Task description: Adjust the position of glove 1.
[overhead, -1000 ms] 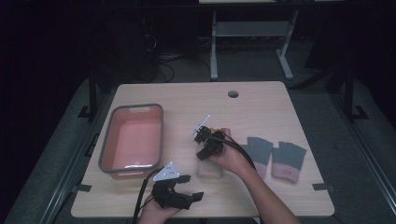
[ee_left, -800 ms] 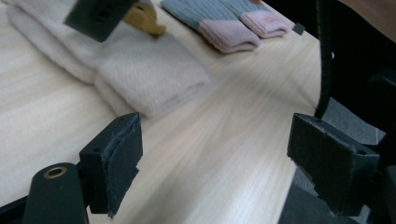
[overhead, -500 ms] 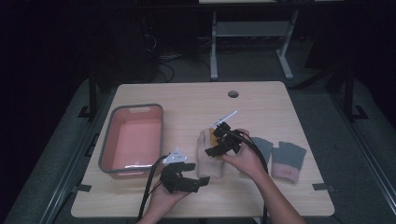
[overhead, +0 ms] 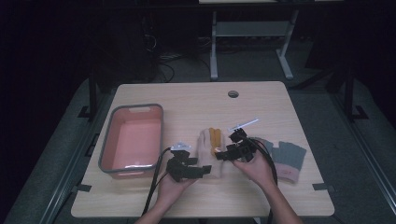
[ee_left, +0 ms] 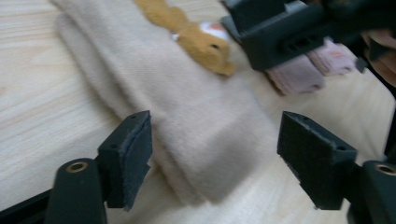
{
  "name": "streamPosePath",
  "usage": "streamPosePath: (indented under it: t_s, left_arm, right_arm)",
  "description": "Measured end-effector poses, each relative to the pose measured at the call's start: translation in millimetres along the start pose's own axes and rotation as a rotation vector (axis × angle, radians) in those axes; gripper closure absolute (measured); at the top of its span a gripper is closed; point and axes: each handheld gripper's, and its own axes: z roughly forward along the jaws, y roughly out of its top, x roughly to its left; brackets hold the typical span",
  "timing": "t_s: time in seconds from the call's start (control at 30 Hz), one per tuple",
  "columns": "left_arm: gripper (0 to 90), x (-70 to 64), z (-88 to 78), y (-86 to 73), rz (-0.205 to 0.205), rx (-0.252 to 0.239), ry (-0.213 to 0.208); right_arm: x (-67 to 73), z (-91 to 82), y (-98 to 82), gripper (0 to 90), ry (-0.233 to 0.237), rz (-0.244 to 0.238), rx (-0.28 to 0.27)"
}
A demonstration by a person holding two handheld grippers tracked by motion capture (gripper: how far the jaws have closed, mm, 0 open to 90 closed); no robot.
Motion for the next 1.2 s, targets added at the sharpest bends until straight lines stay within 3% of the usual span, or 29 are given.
streamPosePath:
  t_s: [0.17,0.4,0.7,0.77,0.93,1.07,1.2]
  left_arm:
    - [35.0,5.6,6.5,1.3,-0.041,0.040,0.015]
    - [41.4,8.7,13.3,0.4,-0.053,0.081,0.029]
    - [53.8,12.0,14.4,0.8,-0.064,0.110,0.014]
    - [55.1,13.0,14.7,0.8,-0.066,0.112,0.008]
    - [56.6,14.5,16.2,1.8,-0.076,0.120,-0.008]
    - [58.7,15.9,17.6,2.5,-0.087,0.124,-0.021]
    - [60.9,16.2,18.7,3.0,-0.084,0.125,-0.025]
  right_arm:
    - [-6.1,4.5,-8.3,38.1,0.028,0.043,-0.011]
    - [-11.0,14.5,-16.8,38.3,0.062,0.107,-0.011]
    - [-14.8,29.1,-21.5,39.5,0.109,0.215,-0.016]
    - [-16.6,30.1,-23.4,41.8,0.119,0.245,-0.030]
    - [-14.0,31.8,-24.8,47.4,0.114,0.259,-0.042]
    - [-12.1,35.6,-25.4,54.8,0.124,0.290,-0.057]
    - [-8.8,39.4,-25.4,64.4,0.118,0.293,-0.062]
